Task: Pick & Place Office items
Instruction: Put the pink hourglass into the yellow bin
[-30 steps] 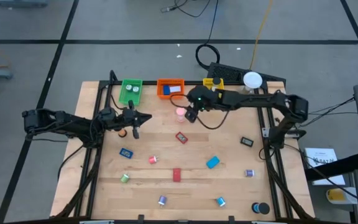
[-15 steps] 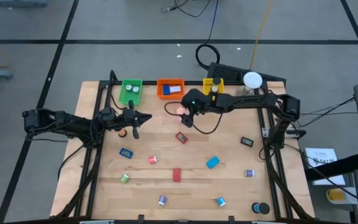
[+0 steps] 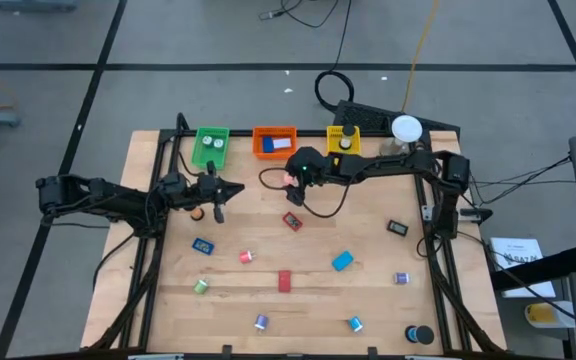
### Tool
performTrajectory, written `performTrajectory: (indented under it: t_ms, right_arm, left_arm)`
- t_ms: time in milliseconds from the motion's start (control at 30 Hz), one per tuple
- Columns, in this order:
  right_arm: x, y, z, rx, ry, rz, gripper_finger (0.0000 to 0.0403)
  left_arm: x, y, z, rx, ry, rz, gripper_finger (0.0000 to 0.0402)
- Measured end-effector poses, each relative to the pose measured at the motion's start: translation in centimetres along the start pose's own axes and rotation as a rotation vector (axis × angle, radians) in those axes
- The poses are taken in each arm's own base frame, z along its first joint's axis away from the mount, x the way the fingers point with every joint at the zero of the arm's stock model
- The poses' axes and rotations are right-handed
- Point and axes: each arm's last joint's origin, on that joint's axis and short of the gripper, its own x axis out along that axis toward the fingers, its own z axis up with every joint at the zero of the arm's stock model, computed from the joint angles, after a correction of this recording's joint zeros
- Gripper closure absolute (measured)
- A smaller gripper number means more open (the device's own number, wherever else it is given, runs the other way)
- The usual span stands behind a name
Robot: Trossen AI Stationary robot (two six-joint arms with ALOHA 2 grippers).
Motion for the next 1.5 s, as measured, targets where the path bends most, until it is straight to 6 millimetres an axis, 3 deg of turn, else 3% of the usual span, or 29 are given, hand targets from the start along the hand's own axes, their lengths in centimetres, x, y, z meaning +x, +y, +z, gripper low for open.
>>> performTrajectory:
  t_ms: [300,533,633,733,867,1000,1233,1500]
  right_arm:
    - [1.5,0.1,-1.2,-0.025,0.052,-0.021,0.0107]
    - [1.9,0.1,-1.0,-0.019,0.026,-0.023,0.0182]
    - [1.7,0.1,-0.7,-0.021,0.007,-0.021,0.0216]
    - [1.6,0.1,-0.7,-0.022,0.011,-0.021,0.0216]
    - [-0.3,-0.2,0.3,-0.014,-0.026,-0.032,0.0216]
    - [-3.4,-2.0,1.4,0.037,-0.047,-0.178,0.0214]
    - [-7.5,-7.8,1.9,0.21,-0.05,-0.371,0.0215]
    - [-7.4,-11.4,-2.0,0.33,-0.034,-0.45,0.0215]
  left_arm:
    - [0.0,0.0,0.0,-0.003,0.002,0.0,0.0369]
    - [0.0,0.0,0.0,-0.003,0.002,-0.001,0.0369]
    - [0.0,0.0,0.0,-0.002,0.002,-0.001,0.0369]
    - [0.0,0.0,0.0,-0.002,0.002,-0.001,0.0369]
    - [0.0,0.0,0.0,-0.002,0.002,-0.001,0.0369]
    - [0.0,0.0,0.0,-0.002,0.002,-0.002,0.0369]
    - [0.0,0.0,0.0,-0.022,0.002,-0.004,0.0369]
    - [0.0,0.0,0.0,-0.022,0.002,-0.005,0.0369]
